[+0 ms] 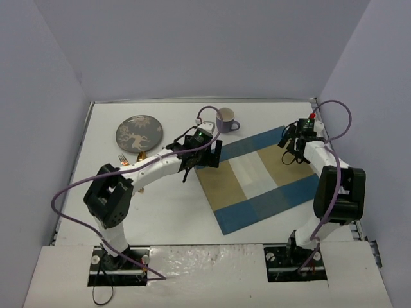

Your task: Set the dinner table for one person

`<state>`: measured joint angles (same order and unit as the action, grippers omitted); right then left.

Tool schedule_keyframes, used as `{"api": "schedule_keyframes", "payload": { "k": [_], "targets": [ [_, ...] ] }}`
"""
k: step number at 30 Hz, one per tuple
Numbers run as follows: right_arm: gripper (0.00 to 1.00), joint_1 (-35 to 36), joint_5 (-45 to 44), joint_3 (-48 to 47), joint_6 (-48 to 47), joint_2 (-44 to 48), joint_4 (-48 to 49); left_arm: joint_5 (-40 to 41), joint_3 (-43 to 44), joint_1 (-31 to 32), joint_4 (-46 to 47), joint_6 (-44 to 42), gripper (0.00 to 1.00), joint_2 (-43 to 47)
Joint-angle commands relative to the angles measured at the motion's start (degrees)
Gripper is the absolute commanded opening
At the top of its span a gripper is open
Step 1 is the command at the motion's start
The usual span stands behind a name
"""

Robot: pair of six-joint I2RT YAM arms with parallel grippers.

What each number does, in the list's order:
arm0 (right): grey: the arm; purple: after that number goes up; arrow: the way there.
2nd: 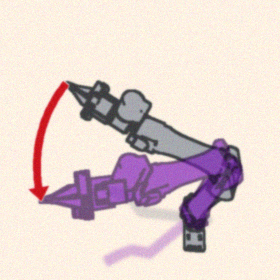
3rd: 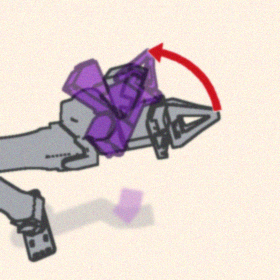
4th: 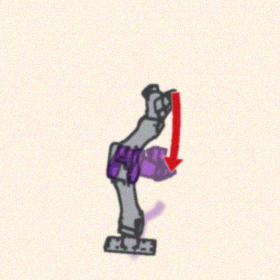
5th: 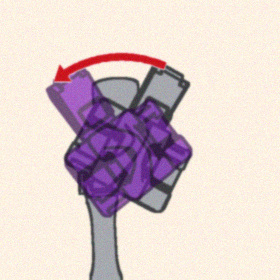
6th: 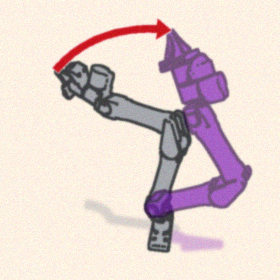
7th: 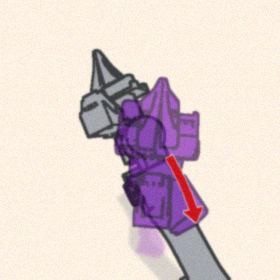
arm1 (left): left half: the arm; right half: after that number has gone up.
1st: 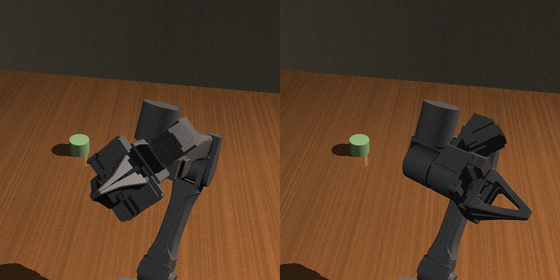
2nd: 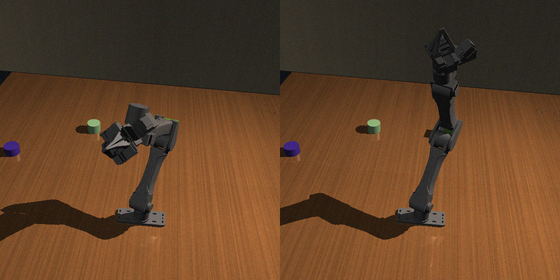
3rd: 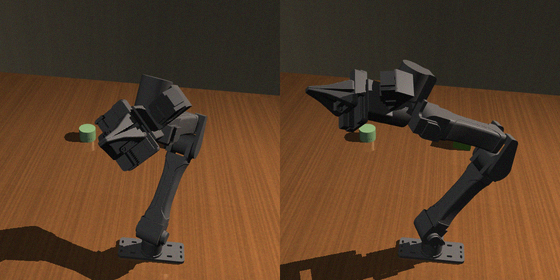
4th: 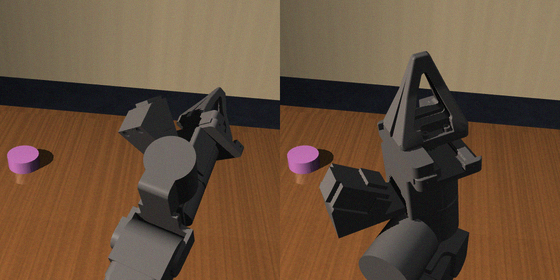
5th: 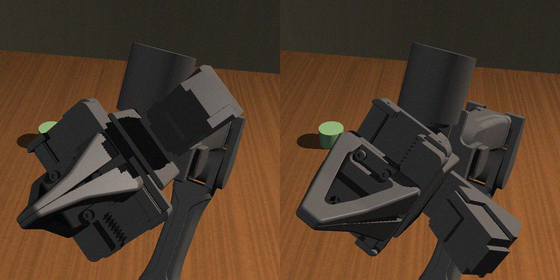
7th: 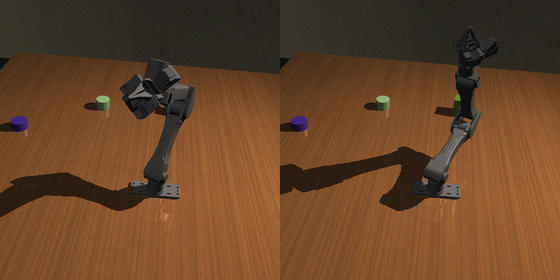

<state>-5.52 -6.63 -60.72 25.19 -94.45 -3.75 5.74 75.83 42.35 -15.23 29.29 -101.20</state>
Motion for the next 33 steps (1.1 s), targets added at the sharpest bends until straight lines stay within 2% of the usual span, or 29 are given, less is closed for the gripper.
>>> {"api": "schedule_keyframes", "payload": {
  "k": [1,8,20,27,33],
  "targets": [
    [0.91,-3.26,1.19,4.67,6.12,0.02,1.76,-4.54,6.26,0.54,0.76,-2.82,0.87,-5.39],
    [0.92,-5.64,2.67,5.45,6.02,-3.59,5.61,-4.42,10.89,-0.07,-0.32,0.72,0.86,-14.75],
    [0.92,-8.7,4.67,-0.65,5.59,-14.79,9.04,-2.84,14.94,-2.52,-1.92,2.96,0.86,-20.68],
    [0.92,-8.9,5.38,-1.6,5.78,-14.6,8.99,-2.97,17.08,-2.97,-2.19,2.79,0.86,-21.87],
    [0.93,-8.85,5.12,-1.89,4.28,-10.13,7.53,-3.37,16.89,-2.8,-1.27,3.23,0.86,-19.07]
  ]
}}
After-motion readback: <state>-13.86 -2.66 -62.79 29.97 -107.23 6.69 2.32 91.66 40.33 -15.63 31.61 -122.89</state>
